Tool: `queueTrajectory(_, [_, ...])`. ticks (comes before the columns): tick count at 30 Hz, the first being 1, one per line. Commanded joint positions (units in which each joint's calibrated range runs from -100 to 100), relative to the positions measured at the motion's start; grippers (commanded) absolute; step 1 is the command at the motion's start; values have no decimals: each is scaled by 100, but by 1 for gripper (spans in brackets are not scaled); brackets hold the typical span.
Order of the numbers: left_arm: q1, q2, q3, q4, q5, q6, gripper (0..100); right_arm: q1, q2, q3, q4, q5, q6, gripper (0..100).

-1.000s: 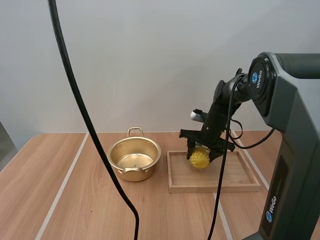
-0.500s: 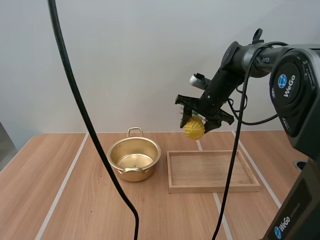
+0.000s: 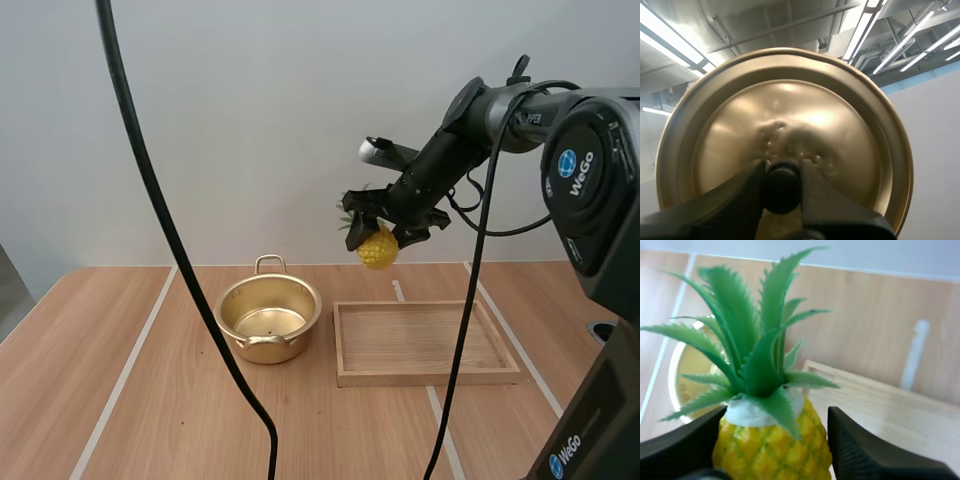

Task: Open the pot, put the pineapple inside, and close it

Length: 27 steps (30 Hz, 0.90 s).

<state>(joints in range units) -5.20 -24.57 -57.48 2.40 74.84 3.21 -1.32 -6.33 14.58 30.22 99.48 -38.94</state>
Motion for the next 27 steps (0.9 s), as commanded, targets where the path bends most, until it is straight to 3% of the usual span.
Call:
queueTrajectory(1, [-12,-20,-18,18,-185,-33,0,89,-56,-38,529,52,-1098,0])
queueTrajectory(8, [-12,-20,-18,18,-185,-33,0,401,-56,-38,512,52,-1260,0])
queueTrajectory(16, [-12,-20,-18,18,-185,-33,0,551,-56,-38,1051,52,-1483,0])
queueTrajectory(23, [-12,-20,-18,18,-185,-33,0,1205,-56,-38,392,-8,-1485,0])
queueTrajectory(27, [-12,-20,-18,18,-185,-33,0,1613,-47,-38,-259,-891,-1463,0])
